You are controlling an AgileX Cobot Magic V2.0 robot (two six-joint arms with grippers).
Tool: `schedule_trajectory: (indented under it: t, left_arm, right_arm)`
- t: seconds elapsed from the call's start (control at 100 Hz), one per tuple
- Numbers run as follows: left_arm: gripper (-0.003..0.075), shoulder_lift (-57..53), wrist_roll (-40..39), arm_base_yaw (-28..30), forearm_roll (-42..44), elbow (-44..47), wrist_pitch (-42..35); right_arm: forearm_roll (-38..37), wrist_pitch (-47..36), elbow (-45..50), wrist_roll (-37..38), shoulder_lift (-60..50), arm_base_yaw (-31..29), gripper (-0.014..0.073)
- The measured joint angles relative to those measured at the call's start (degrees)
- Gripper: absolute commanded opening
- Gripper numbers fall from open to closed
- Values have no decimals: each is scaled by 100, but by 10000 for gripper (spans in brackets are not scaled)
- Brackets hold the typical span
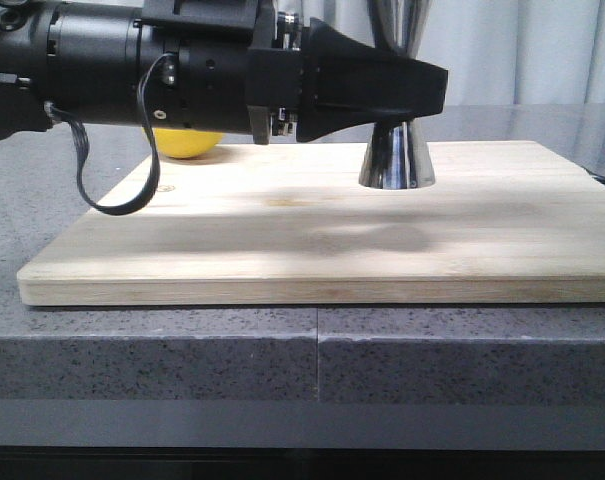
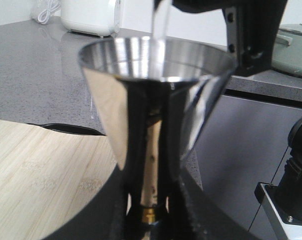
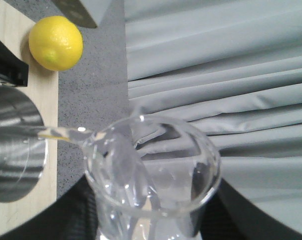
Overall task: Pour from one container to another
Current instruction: 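Tilt the beaker with the right gripper, pouring liquid into the jigger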
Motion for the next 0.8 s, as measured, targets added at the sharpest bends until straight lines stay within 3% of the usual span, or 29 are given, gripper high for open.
schedule_trajectory:
  t: [0.8]
  left_arm:
    - [-21,0,0,0,0,0,0]
  right_arm:
    - [-1011,-76,0,-9,0,0,227]
